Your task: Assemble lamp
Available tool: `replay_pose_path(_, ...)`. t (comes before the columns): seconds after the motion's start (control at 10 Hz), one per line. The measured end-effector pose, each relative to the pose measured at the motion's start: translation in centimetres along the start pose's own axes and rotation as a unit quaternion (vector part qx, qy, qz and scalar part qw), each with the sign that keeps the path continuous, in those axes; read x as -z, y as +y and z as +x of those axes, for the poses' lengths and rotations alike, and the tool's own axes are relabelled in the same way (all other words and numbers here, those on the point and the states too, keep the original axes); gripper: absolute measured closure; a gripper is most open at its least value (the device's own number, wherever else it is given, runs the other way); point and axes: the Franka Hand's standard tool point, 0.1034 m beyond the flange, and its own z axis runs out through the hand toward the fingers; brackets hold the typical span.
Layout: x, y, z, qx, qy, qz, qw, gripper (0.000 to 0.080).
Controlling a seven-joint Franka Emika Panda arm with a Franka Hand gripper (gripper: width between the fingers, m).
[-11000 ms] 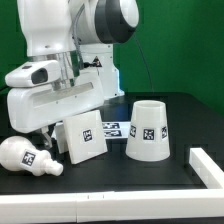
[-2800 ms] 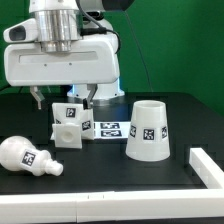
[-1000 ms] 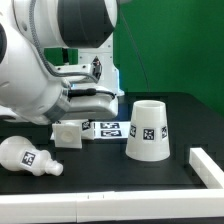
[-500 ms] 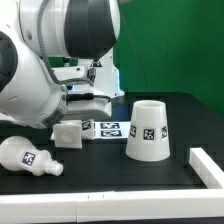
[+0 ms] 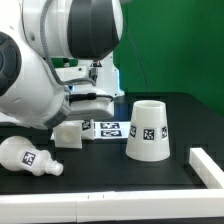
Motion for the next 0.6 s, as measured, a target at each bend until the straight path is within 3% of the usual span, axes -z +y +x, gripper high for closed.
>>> replay_pose_path(0.3, -2.1, 0.1, 1.1, 0.006, 0.001, -0.002, 1.000, 0.0101)
replay_pose_path(0.6, -2.5, -0.6, 1.1, 0.007, -0.003, -0.012, 1.000, 0.0101)
